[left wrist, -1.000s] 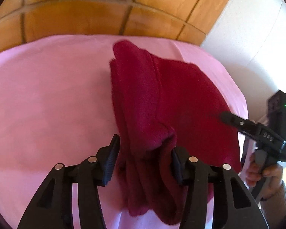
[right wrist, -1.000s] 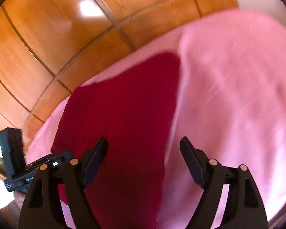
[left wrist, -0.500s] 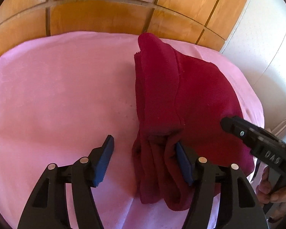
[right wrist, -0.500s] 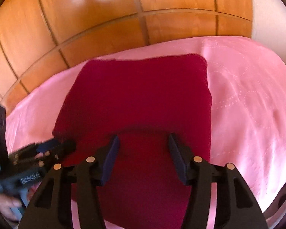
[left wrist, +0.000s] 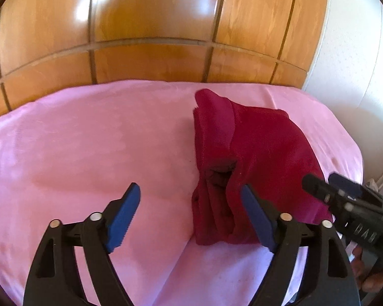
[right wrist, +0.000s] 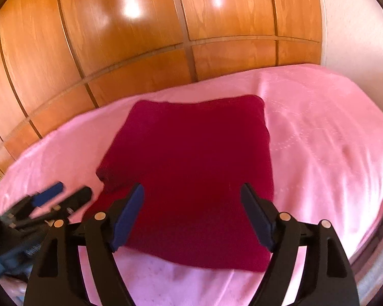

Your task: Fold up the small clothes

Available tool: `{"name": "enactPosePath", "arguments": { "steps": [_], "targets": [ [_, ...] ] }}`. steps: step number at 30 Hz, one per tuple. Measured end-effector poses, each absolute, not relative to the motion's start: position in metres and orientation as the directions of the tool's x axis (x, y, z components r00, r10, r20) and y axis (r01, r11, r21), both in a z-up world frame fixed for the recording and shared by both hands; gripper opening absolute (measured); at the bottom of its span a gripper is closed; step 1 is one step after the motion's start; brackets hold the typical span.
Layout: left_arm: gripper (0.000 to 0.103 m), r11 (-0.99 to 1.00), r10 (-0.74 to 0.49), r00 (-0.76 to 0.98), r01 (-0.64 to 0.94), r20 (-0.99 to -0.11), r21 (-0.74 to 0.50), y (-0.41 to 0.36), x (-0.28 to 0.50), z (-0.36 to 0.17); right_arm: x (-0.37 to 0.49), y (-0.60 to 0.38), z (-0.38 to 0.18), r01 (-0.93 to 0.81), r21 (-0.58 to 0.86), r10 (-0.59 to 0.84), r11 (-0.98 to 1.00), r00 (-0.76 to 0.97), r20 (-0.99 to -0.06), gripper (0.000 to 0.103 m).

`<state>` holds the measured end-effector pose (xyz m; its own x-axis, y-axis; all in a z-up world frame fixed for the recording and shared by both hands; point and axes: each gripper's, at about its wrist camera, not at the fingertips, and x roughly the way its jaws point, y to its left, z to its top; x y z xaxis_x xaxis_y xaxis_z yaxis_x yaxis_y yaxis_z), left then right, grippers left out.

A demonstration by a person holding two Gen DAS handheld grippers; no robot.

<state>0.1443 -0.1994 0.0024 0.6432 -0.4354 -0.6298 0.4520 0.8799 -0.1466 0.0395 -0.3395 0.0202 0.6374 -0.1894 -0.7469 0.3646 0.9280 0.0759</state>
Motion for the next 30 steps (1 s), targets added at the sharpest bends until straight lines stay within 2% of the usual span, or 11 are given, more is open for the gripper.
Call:
{"name": "enactPosePath", "arguments": {
  "steps": [4,6,7,8,10,14,21,30],
  "targets": [
    [0.083,0.892,-0.419,0.666,0.430,-0.616,-0.142,-0.192,0.136,0.009,0.030,-0.329,0.011,0.365,0.052,-0.195,0.930,0.608,-0.770,0.078],
    [0.089,0.897,-0.409,0.681,0.421,-0.608,-0.132,-0.190,0.132,0.012,0.025,-0.328,0.011,0.380,0.055,-0.203,0.923,0.605,-0.770,0.078],
    [0.090,0.901,-0.402,0.692,0.416,-0.600,-0.124,-0.187,0.128,0.014,0.021,-0.327,0.014,0.399,0.057,-0.218,0.915,0.609,-0.763,0.082],
    [0.091,0.904,-0.395,0.702,0.411,-0.593,-0.116,-0.186,0.125,0.016,0.016,-0.326,0.016,0.418,0.055,-0.236,0.907,0.612,-0.755,0.092],
    [0.094,0.908,-0.387,0.715,0.406,-0.582,-0.105,-0.185,0.120,0.019,0.009,-0.323,0.023,0.455,0.051,-0.276,0.889,0.622,-0.733,0.100],
    [0.099,0.916,-0.367,0.740,0.392,-0.564,-0.082,-0.182,0.109,0.023,0.005,-0.313,0.035,0.485,-0.002,-0.347,0.875,0.624,-0.700,0.101],
    [0.099,0.922,-0.342,0.748,0.384,-0.569,-0.049,-0.178,0.099,0.023,-0.007,-0.301,0.045,0.572,-0.059,-0.463,0.818,0.595,-0.656,0.101],
    [0.099,0.936,-0.304,0.771,0.352,-0.560,-0.025,-0.174,0.093,0.020,-0.010,-0.294,0.044,0.582,-0.089,-0.493,0.809,0.587,-0.642,0.101]
  ]
}}
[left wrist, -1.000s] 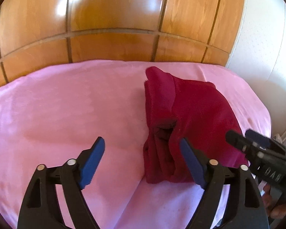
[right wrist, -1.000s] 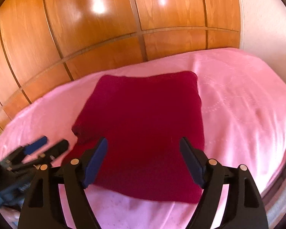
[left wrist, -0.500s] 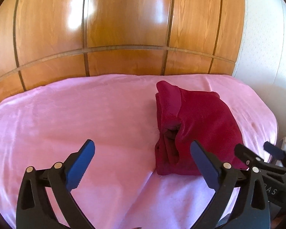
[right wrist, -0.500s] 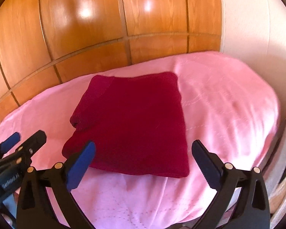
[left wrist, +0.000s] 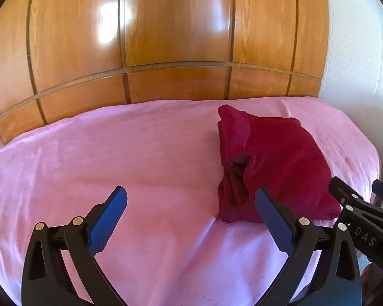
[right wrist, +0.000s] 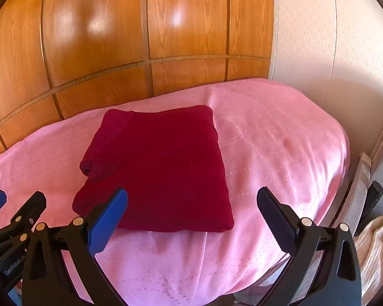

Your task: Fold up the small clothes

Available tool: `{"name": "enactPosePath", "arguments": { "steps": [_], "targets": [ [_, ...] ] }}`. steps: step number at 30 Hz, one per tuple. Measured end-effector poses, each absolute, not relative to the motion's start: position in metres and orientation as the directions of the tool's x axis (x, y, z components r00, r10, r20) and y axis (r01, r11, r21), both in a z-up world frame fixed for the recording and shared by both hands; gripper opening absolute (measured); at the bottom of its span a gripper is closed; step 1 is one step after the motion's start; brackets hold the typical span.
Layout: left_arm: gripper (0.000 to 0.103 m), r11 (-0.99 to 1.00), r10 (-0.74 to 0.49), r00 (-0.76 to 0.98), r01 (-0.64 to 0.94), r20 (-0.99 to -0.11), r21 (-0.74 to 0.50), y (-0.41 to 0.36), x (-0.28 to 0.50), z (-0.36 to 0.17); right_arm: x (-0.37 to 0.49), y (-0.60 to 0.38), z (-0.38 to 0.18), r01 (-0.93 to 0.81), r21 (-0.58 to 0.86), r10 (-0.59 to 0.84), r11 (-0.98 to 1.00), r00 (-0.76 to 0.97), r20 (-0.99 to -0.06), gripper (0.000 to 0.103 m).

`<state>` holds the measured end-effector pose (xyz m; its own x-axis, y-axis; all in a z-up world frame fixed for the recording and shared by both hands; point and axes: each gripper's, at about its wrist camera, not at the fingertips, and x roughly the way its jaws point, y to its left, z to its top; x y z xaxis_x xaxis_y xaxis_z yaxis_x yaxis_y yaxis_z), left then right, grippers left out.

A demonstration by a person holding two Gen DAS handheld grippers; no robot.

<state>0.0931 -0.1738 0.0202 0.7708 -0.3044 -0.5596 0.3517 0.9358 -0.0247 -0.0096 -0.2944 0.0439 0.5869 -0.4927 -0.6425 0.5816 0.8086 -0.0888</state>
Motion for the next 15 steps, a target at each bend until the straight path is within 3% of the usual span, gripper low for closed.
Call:
{"name": "enactPosePath", "arguments": {
  "steps": [15],
  "targets": [
    [0.099,0.943,-0.281,0.785,0.332,-0.552,-0.007,-0.1732,0.0937,0.0217,-0.0063,-0.2888,0.0404,0.566,-0.104,-0.491,0.818,0.592,-0.639,0.101]
  ]
}}
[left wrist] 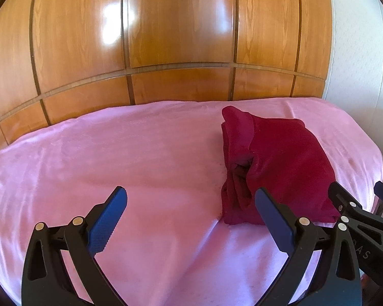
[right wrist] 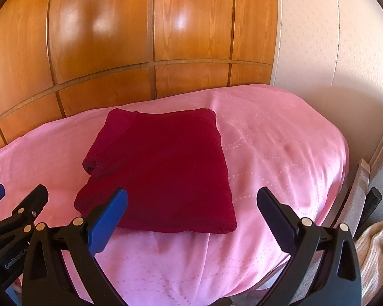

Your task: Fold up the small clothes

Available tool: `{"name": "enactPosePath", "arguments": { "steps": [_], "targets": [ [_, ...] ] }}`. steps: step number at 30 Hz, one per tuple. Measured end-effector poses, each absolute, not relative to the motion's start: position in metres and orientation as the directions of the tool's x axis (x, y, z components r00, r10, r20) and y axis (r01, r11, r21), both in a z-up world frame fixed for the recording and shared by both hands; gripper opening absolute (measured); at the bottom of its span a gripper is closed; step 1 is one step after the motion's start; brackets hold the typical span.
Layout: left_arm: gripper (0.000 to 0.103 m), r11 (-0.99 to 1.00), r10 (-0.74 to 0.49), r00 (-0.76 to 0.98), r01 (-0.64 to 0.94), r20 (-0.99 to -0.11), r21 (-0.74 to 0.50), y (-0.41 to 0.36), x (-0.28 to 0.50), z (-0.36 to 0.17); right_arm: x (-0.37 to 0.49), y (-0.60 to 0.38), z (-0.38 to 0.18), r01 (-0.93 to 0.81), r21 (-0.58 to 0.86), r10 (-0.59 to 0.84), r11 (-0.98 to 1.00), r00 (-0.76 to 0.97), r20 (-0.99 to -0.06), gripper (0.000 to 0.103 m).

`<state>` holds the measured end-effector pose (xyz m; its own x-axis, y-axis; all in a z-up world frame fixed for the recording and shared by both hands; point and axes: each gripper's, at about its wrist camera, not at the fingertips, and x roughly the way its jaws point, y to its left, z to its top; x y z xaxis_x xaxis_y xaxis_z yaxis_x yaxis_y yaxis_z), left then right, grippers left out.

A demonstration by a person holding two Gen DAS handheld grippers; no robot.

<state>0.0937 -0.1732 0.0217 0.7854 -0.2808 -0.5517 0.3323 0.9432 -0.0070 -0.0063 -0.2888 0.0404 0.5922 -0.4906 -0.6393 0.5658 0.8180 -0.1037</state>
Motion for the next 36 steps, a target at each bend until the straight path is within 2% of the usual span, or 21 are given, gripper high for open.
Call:
{"name": "enactPosePath", "arguments": {
  "steps": [11,36],
  "targets": [
    [0.099,0.941,-0.286,0.787,0.339,-0.547,-0.005,-0.1707,0.0929,0.0228,-0.0048,-0.2872,0.0449,0.573,-0.107,-0.506,0.813,0.603,-0.616,0.101],
    [0.099,0.943,-0.282,0.803,0.333,-0.525,0.003,-0.1669,0.0865,0.0243,-0.0048,-0.2896,0.0408,0.564,-0.075,-0.476,0.822,0.609,-0.634,0.101]
  ]
}}
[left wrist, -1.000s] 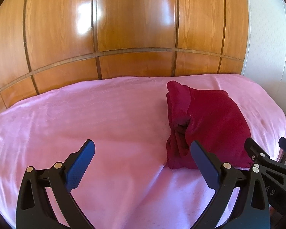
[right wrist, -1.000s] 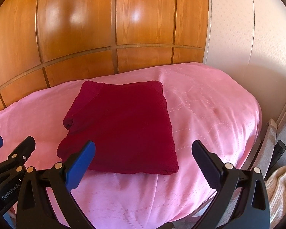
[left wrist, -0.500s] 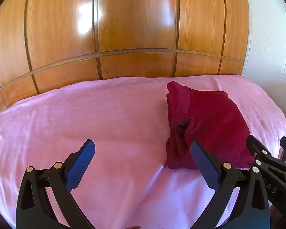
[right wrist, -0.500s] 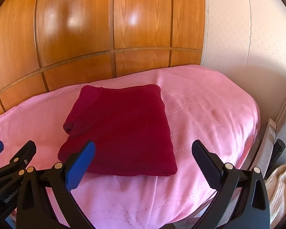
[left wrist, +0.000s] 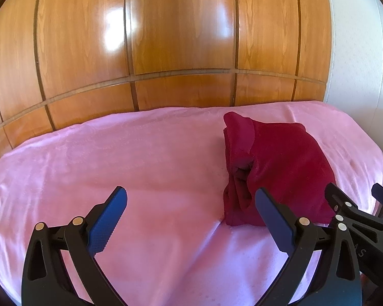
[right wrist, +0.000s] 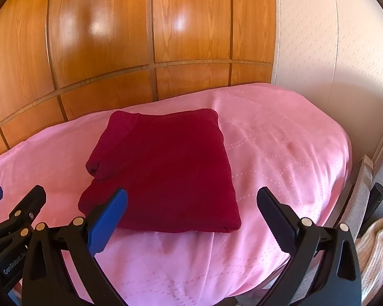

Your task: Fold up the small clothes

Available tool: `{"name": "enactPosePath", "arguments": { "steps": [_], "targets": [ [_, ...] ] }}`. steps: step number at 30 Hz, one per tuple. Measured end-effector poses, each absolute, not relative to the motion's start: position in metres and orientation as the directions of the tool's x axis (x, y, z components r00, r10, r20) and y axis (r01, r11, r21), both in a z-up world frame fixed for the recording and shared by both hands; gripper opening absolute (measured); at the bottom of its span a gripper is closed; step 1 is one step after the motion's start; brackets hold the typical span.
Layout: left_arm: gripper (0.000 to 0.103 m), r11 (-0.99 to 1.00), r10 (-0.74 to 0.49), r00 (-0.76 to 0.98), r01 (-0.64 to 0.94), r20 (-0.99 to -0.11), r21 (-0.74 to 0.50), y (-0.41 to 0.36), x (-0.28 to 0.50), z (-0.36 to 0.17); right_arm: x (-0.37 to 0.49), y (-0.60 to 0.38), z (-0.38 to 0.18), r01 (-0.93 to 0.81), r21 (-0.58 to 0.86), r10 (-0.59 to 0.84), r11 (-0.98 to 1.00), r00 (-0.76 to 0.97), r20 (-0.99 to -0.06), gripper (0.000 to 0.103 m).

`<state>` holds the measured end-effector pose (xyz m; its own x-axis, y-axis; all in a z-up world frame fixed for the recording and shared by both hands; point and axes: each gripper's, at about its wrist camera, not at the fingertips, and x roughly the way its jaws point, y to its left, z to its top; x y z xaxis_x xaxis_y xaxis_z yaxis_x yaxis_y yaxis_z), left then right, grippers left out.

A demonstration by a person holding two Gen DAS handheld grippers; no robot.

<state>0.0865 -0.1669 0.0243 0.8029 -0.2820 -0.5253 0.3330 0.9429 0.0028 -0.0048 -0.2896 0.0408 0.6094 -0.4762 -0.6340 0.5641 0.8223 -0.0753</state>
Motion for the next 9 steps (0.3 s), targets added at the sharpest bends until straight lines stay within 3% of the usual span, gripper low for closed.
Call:
{"name": "enactPosePath", "arguments": {
  "steps": [9],
  "targets": [
    [0.099,0.942,-0.289,0.784,0.334,-0.549,-0.018,-0.1639,0.0919,0.0223,-0.0062,-0.2909,0.0426,0.561,-0.070,-0.477,0.825,0.623,-0.620,0.101]
  ]
}}
